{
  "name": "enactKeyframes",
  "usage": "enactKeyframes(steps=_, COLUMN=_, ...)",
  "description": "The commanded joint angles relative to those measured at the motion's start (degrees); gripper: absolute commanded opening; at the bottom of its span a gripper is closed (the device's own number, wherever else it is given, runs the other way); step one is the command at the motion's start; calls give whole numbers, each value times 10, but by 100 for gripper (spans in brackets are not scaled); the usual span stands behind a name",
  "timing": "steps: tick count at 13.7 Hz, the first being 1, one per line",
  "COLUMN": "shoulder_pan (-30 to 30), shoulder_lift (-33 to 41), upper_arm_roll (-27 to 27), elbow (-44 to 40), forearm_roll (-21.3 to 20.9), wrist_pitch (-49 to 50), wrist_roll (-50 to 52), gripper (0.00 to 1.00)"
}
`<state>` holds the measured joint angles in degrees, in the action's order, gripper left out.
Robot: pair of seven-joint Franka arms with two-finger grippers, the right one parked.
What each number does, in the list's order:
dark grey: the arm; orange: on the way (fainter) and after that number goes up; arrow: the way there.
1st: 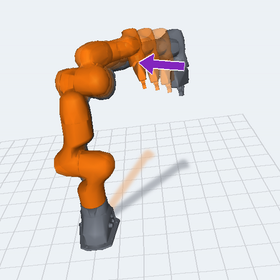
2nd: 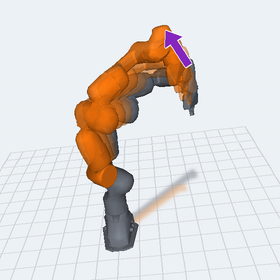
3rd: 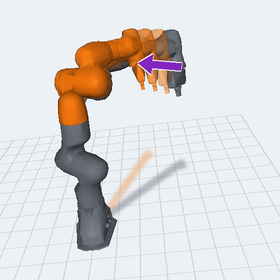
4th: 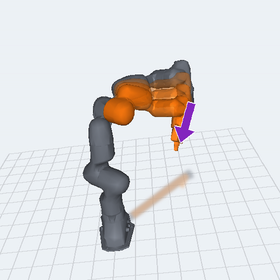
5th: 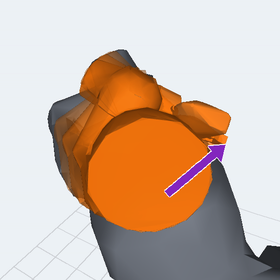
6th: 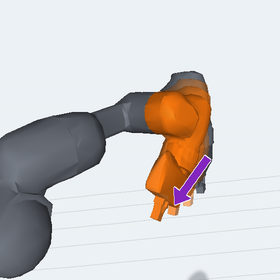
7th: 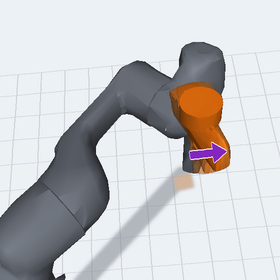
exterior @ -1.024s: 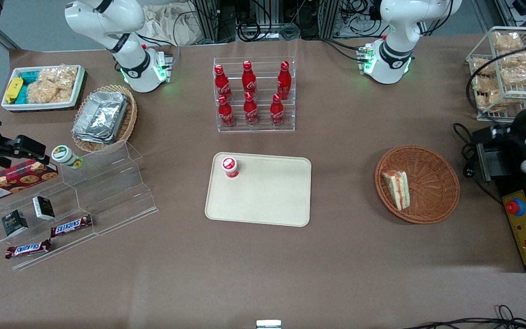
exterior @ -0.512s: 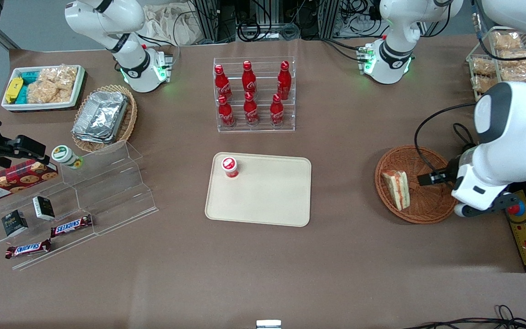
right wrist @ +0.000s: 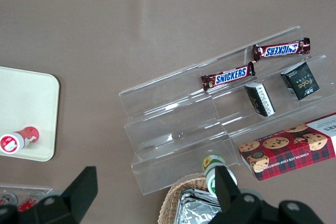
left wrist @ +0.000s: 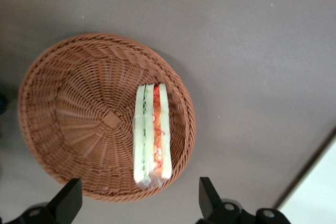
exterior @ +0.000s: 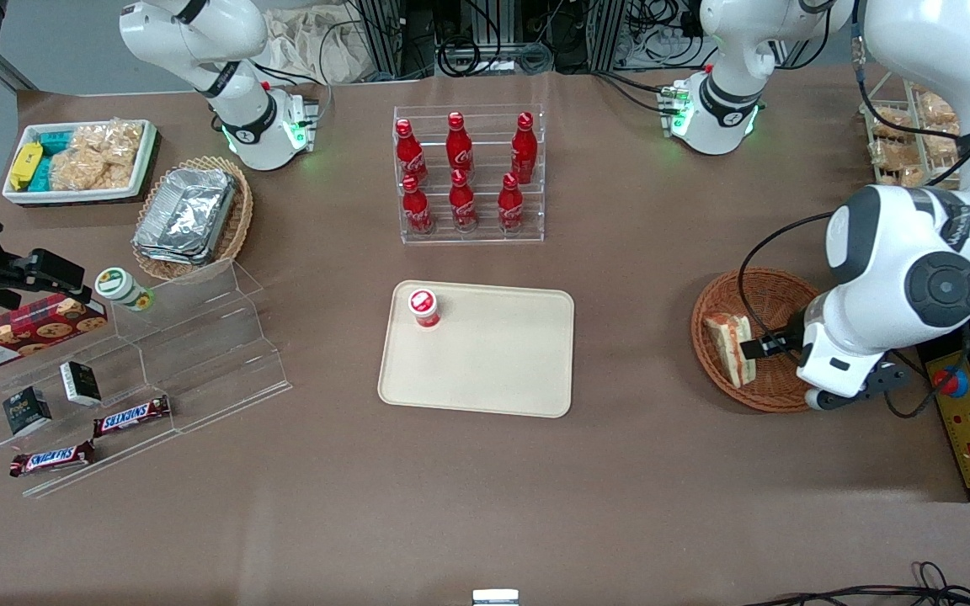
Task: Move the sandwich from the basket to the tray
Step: 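Lower the left gripper and close it on the sandwich wedge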
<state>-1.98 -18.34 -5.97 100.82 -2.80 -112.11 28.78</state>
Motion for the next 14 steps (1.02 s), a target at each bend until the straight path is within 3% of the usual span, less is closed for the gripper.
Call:
enactKeyframes(steps=1, shoulder_pan=-8, shoulder_lift=5, upper_arm_roll=2, elbow=58, forearm_roll=-9, wrist_pitch=-61, wrist_roll=29, gripper=100)
enactKeyframes(steps=11, shoulder_pan=-9, shoulder_lift=-34, upper_arm_roll=3, elbow=152, forearm_roll=-15, wrist_pitch=-186, wrist_roll=28, gripper=100)
enactKeyframes(steps=12, shoulder_pan=-9, shoulder_lift=-36, upper_arm_roll=3, elbow=152, forearm_roll=-16, wrist_pitch=-186, wrist_roll=28, gripper=91)
enactKeyframes(steps=14, shoulder_pan=-8, shoulder_lift=-36, upper_arm_roll=3, elbow=153, forearm_roll=-16, wrist_pitch=-185, wrist_roll=27, gripper=54)
